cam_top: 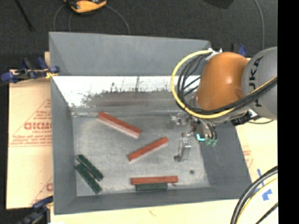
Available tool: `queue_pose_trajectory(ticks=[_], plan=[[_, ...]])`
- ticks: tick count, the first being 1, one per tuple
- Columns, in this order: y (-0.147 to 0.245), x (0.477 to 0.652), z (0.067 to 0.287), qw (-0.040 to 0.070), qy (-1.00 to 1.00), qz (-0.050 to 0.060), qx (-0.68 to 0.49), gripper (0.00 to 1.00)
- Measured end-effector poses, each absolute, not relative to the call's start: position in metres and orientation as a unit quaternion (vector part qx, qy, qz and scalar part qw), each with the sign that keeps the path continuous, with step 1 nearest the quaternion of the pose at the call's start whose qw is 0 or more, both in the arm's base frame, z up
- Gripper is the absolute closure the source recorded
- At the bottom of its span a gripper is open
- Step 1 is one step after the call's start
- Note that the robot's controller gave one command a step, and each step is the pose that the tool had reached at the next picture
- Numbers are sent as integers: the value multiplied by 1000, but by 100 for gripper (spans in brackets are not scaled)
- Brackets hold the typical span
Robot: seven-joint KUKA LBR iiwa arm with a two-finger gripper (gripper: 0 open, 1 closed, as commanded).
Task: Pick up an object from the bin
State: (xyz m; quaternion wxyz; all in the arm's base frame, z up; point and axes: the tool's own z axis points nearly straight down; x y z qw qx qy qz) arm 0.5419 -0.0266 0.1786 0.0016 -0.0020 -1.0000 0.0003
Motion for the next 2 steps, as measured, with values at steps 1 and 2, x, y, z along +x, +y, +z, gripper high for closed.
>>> queue_pose_trajectory(ticks=[1, 2], plan=[[-27, 544, 182, -2, -1000, 1, -2, 0], [-24, 542, 170, -8, -1000, 1, -4, 0]])
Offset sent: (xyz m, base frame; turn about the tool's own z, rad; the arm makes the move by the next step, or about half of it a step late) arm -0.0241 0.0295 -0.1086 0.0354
